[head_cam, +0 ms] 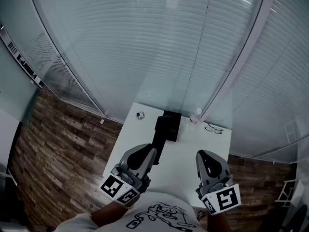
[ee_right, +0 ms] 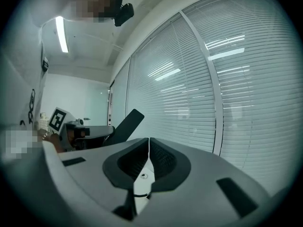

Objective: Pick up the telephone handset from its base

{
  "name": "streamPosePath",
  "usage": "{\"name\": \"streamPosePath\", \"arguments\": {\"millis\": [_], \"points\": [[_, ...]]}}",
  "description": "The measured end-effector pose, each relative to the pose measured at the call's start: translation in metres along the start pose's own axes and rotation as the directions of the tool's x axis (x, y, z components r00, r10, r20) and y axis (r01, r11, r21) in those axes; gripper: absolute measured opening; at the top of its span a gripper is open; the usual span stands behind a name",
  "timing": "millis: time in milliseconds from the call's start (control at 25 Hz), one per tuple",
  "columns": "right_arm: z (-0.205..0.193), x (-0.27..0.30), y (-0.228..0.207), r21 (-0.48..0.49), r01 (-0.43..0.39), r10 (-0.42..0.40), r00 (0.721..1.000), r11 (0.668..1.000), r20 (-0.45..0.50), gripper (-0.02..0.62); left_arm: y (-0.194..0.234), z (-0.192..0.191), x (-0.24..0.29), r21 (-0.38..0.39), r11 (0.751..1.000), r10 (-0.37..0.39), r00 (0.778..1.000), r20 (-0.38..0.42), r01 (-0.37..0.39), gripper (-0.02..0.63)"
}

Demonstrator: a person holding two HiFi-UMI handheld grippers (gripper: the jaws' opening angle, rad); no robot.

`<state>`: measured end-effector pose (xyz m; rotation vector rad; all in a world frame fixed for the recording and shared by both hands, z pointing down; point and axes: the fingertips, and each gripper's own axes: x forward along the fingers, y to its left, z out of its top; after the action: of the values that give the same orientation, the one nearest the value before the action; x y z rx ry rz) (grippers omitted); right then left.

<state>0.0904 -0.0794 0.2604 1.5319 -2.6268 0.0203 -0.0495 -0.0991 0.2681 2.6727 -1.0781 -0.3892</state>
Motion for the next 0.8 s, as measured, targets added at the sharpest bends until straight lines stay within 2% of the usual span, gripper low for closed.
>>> {"name": "streamPosePath", "arguments": {"millis": [480, 680, 800], "points": [[-0.007, -0.007, 0.006, -0.005, -0.038, 0.038, 0.999, 0.999, 0.014, 0.008, -0.008, -0.001, -0.001, 0.009, 1.0, -0.006, 1.0, 0.02, 0.006, 0.023], [0.019, -0.014, 0.017, -0.02, -0.032, 0.033, 0.999, 0.999, 0.012, 0.008, -0.019, 0.022, -0.009, -0.001, 1.0, -0.012, 1.0, 0.028, 0.012, 0.023], [0.012, -0.012, 0.014, -0.005, -0.046, 0.046, 0.999, 0.999, 0.012, 0.008, -0.018, 0.015, -0.005, -0.001, 1.0, -0.01, 1.0, 0.026, 0.01, 0.023]]}}
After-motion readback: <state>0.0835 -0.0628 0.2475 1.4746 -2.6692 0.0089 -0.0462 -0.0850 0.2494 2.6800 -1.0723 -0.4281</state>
